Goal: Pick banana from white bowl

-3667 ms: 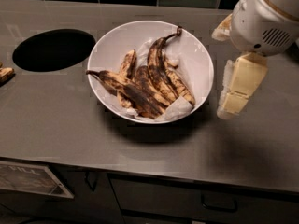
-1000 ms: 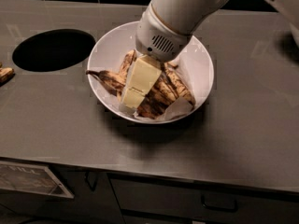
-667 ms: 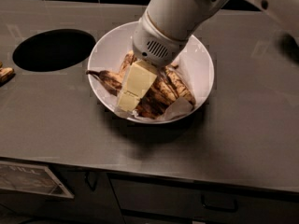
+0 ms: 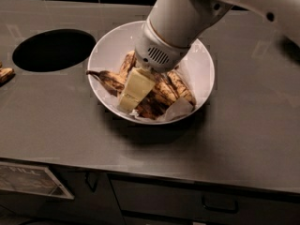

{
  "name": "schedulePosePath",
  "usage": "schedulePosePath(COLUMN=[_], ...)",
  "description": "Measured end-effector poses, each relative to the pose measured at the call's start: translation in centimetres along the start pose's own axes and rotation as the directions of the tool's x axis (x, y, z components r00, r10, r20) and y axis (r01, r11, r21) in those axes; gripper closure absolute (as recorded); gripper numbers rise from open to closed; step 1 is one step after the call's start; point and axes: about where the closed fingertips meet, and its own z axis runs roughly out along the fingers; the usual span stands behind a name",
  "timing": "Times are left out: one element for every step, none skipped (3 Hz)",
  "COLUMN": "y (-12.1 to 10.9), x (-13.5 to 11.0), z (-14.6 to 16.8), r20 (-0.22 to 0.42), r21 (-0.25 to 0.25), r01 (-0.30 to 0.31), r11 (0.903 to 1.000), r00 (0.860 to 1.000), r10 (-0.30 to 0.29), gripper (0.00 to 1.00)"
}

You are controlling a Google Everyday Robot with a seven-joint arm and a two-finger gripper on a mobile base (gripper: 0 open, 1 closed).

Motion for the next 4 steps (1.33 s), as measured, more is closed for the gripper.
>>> schedulePosePath(y=[-0.3, -0.9, -1.7, -2.2], x=[-0.1, -0.8, -1.8, -2.1], z=[-0.1, 0.0, 0.4, 1.0], r20=[0.0, -0.013, -0.039, -0.051], r21=[0.03, 0.045, 0.048, 0.049], r01=[0.005, 0.028, 0.053, 0.059], r11=[0.9995, 0.9986, 0.9974, 0.9971], r00=[1.0, 1.0, 0.998, 0.997], r10=[-0.005, -0.028, -0.051, -0.057], gripper=[0.31, 0.32, 0.35, 0.35])
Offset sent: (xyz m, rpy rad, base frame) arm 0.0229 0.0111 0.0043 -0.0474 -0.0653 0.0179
